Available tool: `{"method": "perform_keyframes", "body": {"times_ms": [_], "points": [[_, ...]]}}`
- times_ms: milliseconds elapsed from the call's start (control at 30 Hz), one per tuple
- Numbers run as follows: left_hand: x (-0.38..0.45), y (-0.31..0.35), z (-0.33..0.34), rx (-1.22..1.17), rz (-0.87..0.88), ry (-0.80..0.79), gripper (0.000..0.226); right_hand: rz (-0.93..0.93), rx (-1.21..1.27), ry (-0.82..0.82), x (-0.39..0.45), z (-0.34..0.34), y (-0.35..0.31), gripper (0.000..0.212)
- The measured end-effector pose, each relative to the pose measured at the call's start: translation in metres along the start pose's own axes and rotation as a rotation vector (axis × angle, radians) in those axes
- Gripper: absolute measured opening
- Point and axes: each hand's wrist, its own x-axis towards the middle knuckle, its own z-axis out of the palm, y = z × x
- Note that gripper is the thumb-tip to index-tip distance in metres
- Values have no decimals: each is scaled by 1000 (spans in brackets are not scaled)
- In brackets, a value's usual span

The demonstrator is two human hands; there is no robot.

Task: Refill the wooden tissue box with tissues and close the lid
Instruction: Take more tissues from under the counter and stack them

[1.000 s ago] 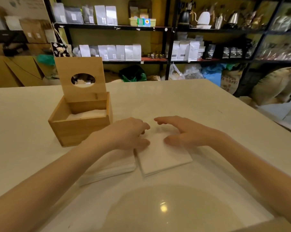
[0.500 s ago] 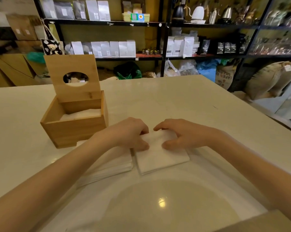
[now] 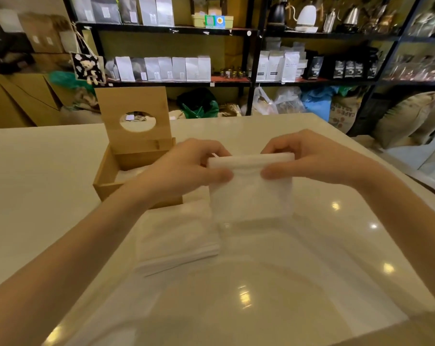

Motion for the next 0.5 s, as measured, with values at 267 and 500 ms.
{"method": "perform_keyframes", "body": {"times_ms": [267, 500], "points": [[-56, -28, -38, -401, -264, 103, 9, 143, 657, -166, 24, 52, -13, 33], [-72, -70, -30, -313, -494, 111, 23, 333, 670, -174, 42, 95, -8, 25]]}}
